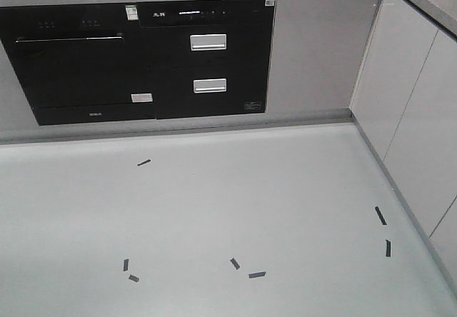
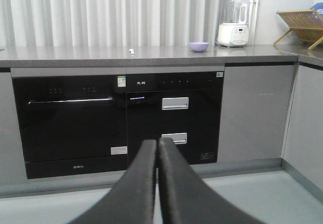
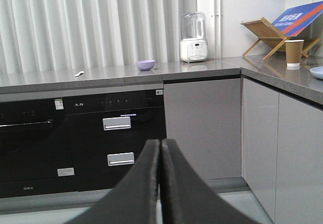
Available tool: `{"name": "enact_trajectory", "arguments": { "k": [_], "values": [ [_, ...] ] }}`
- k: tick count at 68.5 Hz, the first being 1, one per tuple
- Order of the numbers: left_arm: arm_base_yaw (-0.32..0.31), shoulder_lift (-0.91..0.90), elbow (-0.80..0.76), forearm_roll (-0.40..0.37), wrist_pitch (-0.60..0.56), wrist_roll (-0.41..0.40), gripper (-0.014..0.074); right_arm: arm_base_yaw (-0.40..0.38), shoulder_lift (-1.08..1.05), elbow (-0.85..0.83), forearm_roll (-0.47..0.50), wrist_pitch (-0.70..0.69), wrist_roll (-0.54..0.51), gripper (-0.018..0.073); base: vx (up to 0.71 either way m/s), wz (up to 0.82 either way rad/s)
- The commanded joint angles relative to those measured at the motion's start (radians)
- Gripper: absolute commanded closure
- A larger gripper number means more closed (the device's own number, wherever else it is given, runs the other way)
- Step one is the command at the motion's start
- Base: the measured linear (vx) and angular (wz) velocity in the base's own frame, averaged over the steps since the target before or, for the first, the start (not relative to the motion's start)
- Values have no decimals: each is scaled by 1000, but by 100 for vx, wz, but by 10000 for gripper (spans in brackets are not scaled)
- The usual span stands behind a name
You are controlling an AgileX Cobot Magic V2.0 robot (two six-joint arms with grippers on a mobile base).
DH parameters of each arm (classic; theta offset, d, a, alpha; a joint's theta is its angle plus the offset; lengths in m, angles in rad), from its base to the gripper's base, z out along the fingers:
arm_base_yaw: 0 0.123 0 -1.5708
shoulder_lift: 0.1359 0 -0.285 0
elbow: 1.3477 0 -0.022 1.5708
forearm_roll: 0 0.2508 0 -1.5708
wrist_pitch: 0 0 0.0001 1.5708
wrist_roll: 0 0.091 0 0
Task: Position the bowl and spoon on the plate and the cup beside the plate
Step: 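Drive the base toward the counter holding the spoon and lavender bowl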
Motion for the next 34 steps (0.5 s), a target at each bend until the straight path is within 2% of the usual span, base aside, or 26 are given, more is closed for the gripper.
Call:
{"name": "enact_trajectory", "arguments": {
  "k": [1,34],
  "values": [
    [4,-14,-18,-2,-79,-6,603,-5,-9,8,-3,-79,-2,570,0,0],
    [4,-14,-18,-2,-79,-6,603,-5,-9,8,-3,-79,-2,570,0,0]
  ]
}}
